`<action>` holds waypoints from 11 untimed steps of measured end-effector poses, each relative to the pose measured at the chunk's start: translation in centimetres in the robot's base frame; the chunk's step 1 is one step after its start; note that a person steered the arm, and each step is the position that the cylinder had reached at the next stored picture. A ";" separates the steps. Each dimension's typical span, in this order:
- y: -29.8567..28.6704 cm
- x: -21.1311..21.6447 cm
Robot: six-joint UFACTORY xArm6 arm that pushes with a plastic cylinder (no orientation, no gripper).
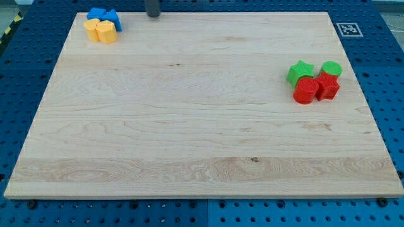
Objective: Push the blue blocks away from the yellow blocks
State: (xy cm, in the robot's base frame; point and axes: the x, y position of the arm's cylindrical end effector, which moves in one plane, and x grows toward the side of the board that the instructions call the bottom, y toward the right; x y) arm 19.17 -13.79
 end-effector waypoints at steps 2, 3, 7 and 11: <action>-3.6 0.0; -7.2 0.0; -16.7 0.1; -6.7 3.2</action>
